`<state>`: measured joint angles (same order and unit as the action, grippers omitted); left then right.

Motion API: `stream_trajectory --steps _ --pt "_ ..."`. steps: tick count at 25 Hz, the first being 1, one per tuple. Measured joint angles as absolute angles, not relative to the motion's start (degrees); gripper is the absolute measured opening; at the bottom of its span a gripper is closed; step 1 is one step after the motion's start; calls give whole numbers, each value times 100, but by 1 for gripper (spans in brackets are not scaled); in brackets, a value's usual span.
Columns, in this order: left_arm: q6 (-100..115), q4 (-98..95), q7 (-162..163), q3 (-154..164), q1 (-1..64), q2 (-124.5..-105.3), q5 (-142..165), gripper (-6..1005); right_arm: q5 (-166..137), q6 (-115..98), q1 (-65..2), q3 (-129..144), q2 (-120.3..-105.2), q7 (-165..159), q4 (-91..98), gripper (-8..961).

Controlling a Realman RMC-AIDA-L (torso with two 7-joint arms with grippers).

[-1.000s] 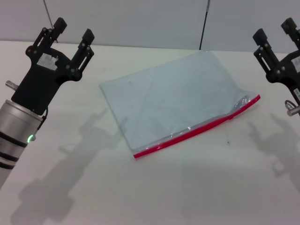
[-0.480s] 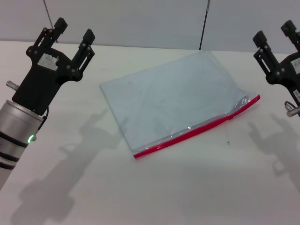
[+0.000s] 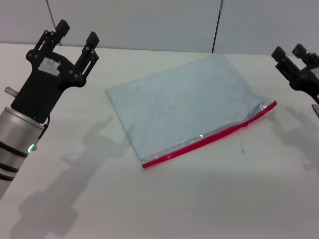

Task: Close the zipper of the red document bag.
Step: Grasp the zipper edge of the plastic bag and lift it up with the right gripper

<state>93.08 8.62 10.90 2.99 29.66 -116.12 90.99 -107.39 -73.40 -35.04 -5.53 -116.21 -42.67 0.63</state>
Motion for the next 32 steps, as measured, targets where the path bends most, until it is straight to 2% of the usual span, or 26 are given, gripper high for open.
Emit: stream_trajectory --steps 7,16,32 --pt "9307 847 1090 299 2953 -11610 9090 659 -11944 -6440 -3647 -455 -11604 -6220 923 669" --pt "9300 843 1090 299 2958 -11610 9098 658 -13054 -5244 -3999 -450 -11599 -7231 1030 654" --pt "9299 869 1090 299 2994 -11610 9096 655 -13869 -4761 -4409 -133 -11614 -7962 807 627"
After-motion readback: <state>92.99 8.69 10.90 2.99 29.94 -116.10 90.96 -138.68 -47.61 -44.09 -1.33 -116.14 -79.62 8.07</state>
